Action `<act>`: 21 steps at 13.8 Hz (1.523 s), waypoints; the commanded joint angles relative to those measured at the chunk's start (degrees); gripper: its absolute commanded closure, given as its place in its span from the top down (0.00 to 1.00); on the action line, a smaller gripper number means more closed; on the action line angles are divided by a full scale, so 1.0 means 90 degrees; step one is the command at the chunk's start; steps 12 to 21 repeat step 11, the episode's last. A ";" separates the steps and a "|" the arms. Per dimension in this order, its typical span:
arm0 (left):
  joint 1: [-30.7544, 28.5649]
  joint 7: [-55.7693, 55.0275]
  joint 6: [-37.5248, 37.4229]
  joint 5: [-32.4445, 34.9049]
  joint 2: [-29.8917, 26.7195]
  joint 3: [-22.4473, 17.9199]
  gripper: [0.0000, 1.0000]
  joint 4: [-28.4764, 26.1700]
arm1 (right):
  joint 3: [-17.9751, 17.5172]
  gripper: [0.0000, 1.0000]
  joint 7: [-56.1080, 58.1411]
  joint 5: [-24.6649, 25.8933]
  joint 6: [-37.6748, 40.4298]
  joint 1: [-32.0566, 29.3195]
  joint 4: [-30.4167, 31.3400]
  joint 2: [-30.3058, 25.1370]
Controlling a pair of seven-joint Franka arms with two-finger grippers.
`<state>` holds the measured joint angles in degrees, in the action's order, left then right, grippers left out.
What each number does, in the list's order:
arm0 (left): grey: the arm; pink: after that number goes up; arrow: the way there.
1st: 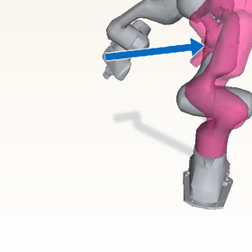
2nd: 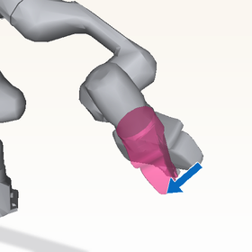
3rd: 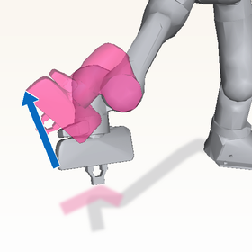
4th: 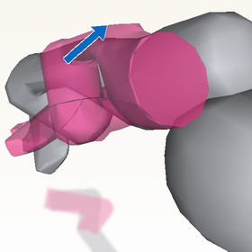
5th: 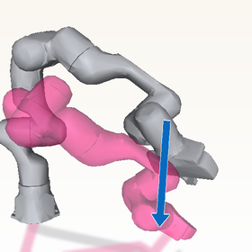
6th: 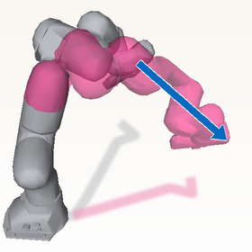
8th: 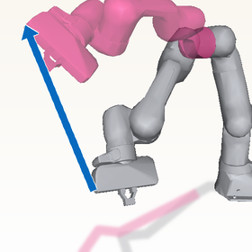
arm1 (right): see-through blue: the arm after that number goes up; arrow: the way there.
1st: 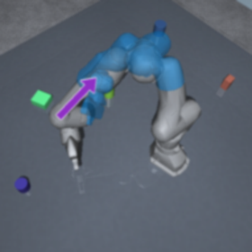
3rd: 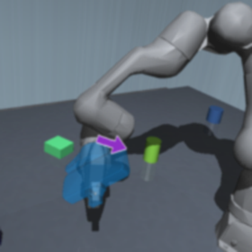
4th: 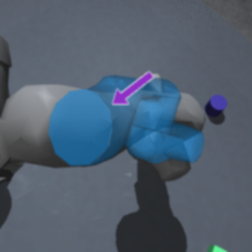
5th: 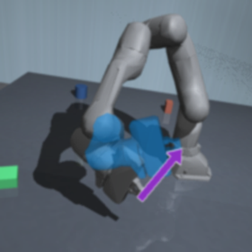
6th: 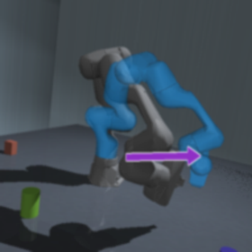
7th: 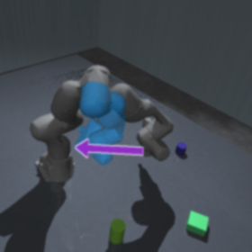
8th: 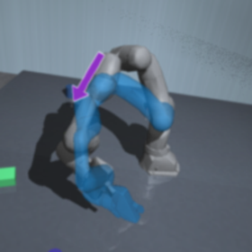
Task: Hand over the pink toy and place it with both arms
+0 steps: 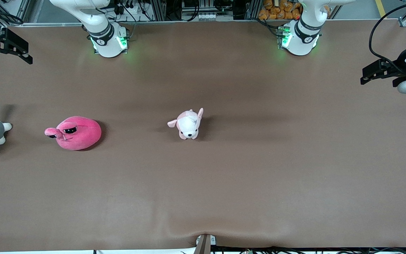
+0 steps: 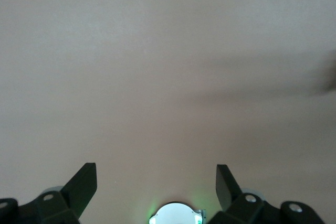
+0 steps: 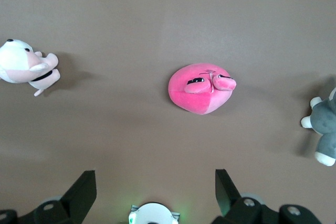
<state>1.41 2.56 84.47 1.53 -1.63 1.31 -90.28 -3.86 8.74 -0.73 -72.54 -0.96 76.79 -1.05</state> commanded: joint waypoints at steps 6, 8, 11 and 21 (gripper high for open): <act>0.0039 0.0155 0.0146 0.0298 0.0025 0.0079 1.00 0.0070 | 0.0048 1.00 0.0377 0.0090 0.0062 -0.0294 0.0159 -0.0030; 0.0029 0.0155 0.0156 0.0298 0.0044 0.0079 1.00 0.0070 | 0.0038 1.00 0.0377 0.0090 0.0062 -0.0274 0.0149 -0.0030; 0.0019 0.0155 0.0156 0.0298 0.0054 0.0089 1.00 0.0070 | 0.0038 1.00 0.0377 0.0071 0.0033 -0.0284 0.0149 -0.0030; 0.0019 0.0155 0.0156 0.0298 0.0054 0.0089 1.00 0.0070 | 0.0038 1.00 0.0377 0.0071 0.0033 -0.0284 0.0149 -0.0030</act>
